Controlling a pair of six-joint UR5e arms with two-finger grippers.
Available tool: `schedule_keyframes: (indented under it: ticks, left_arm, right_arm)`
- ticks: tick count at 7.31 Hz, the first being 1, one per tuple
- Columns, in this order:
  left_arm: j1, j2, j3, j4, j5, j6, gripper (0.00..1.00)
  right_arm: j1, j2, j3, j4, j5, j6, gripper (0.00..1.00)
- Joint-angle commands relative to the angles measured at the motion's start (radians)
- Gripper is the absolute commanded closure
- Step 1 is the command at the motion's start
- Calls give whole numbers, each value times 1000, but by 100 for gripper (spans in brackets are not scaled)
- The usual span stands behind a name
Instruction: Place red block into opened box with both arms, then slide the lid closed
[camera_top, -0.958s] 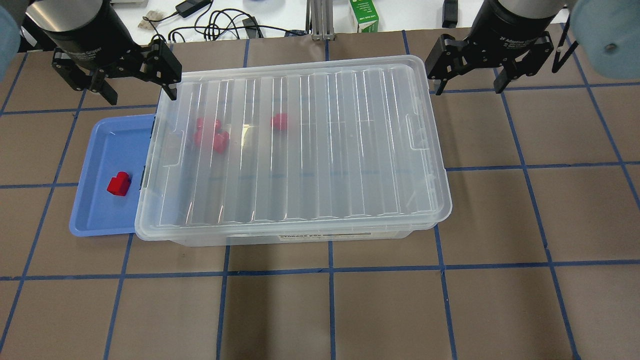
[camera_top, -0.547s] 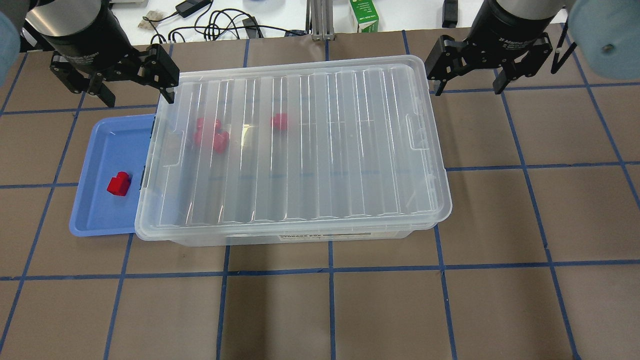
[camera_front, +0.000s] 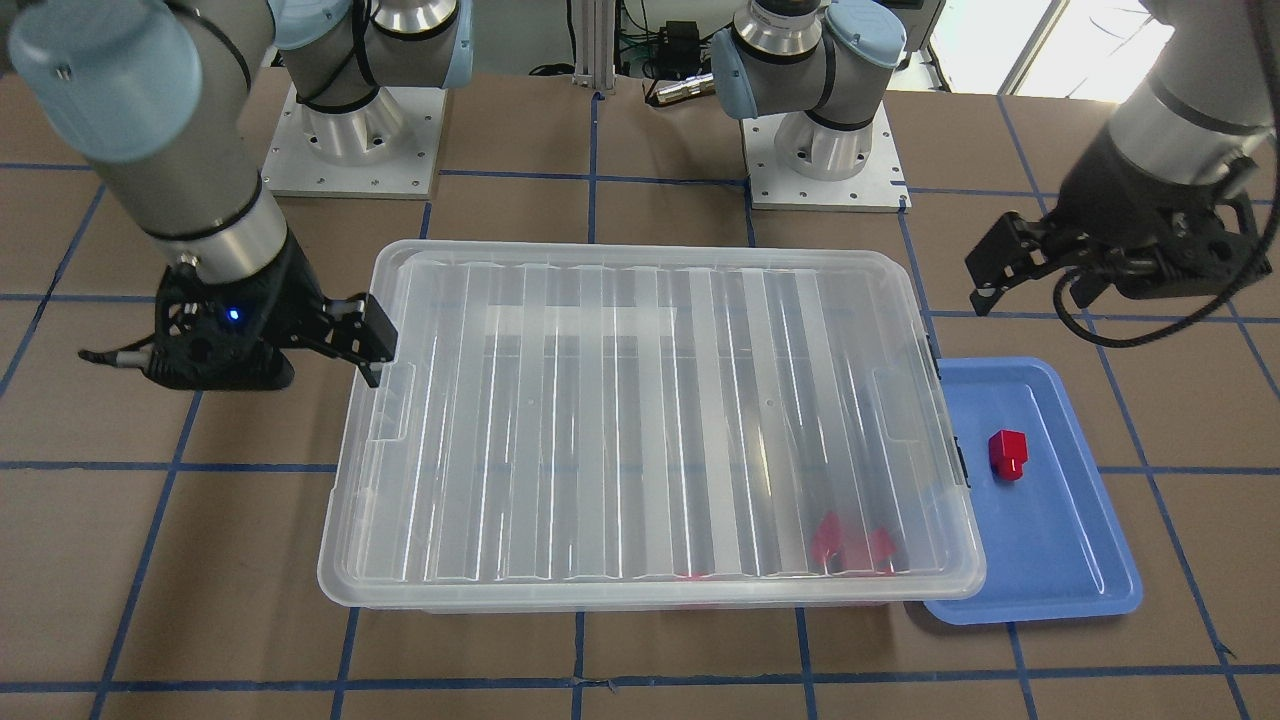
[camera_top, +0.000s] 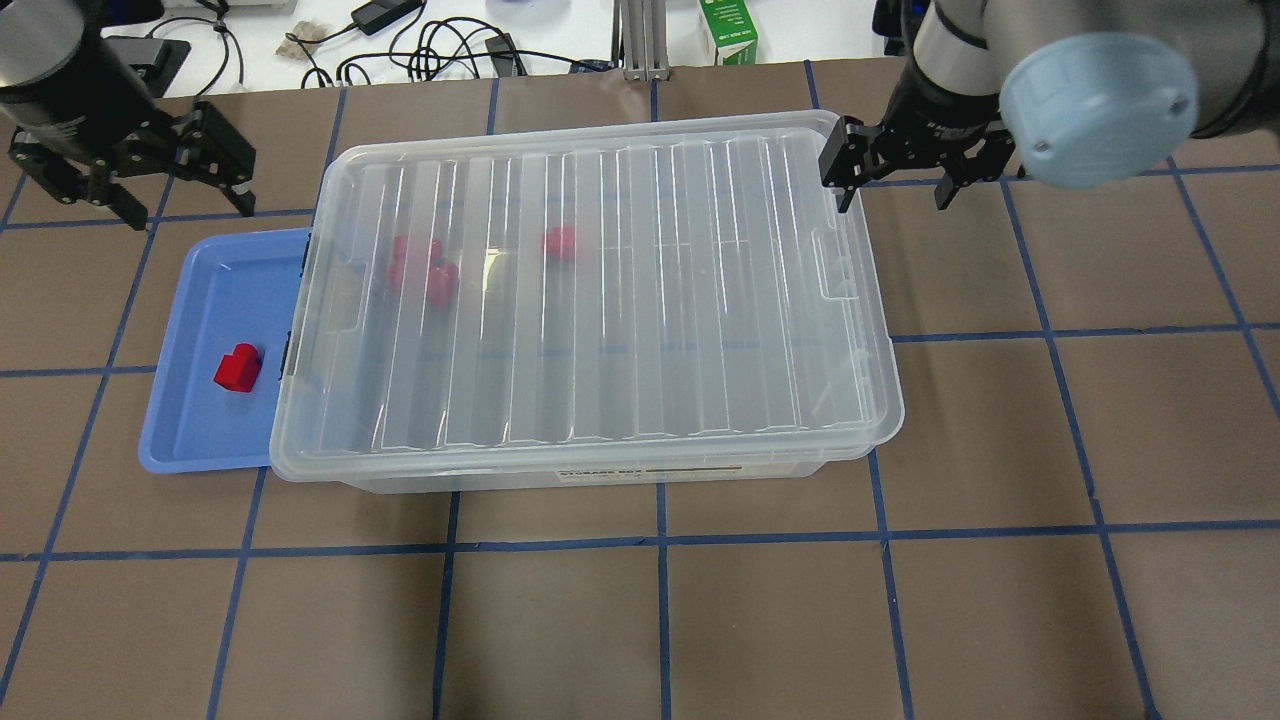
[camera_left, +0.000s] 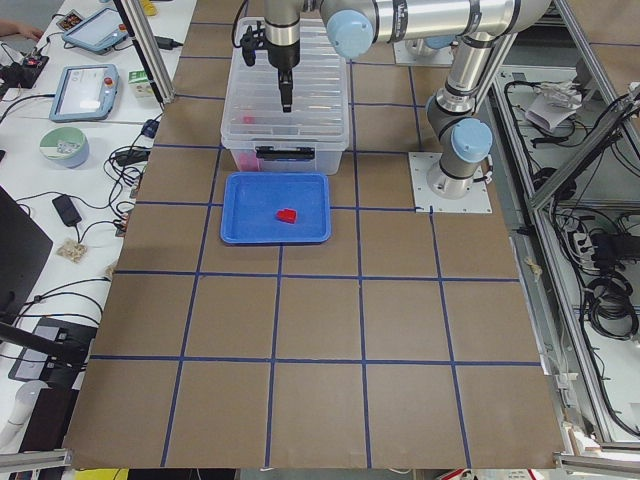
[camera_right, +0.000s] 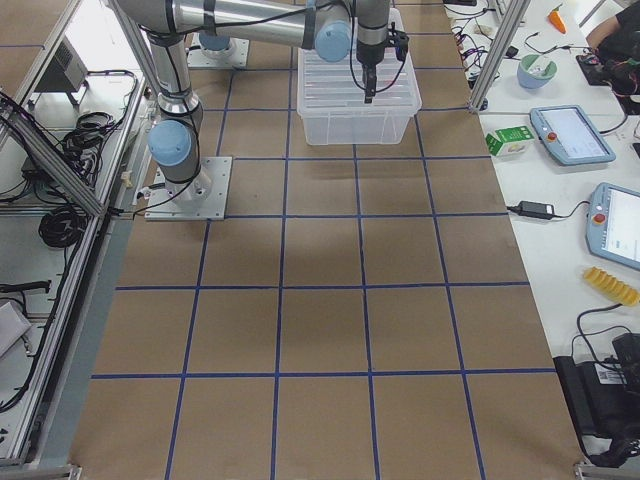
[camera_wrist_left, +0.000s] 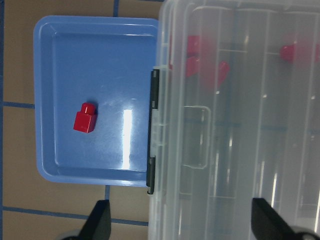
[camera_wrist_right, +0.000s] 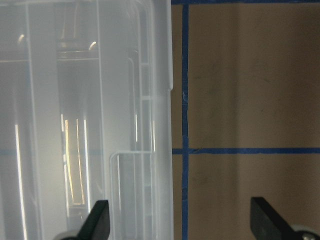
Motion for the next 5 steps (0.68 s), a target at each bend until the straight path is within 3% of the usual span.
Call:
schedule_keyframes:
  ticks: [1, 3, 5]
  left_arm:
    - [154, -106, -13, 5, -32, 190, 0]
    - [258, -234, -21, 135, -41, 356, 0]
    - [268, -294, -137, 338, -38, 362, 0]
  right_arm:
    - [0, 31, 63, -84, -1, -4, 0]
    - [-10, 29, 68, -89, -11, -16, 0]
    - [-55, 29, 77, -87, -82, -45, 0]
